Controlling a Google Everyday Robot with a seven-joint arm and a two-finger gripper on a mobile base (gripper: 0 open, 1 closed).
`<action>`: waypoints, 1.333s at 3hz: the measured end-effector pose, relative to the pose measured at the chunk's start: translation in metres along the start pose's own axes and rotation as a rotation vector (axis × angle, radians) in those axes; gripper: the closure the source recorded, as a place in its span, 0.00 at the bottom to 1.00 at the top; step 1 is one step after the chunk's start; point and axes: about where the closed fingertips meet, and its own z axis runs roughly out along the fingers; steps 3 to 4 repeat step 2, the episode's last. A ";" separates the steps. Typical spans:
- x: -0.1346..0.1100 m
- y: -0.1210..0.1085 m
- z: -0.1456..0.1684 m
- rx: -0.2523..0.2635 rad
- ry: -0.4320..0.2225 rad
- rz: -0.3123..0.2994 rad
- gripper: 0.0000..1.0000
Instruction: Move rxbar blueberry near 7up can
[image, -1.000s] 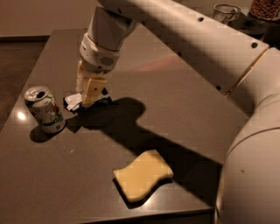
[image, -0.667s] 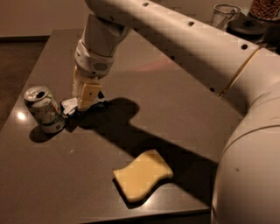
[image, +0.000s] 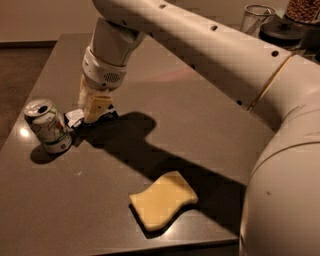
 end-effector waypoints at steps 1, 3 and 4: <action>-0.001 0.000 0.002 -0.002 -0.001 -0.002 0.00; -0.001 0.000 0.002 -0.002 -0.001 -0.002 0.00; -0.001 0.000 0.002 -0.002 -0.001 -0.002 0.00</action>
Offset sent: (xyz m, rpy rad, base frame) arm -0.0003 0.0012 -0.0008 0.0002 0.0004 0.0016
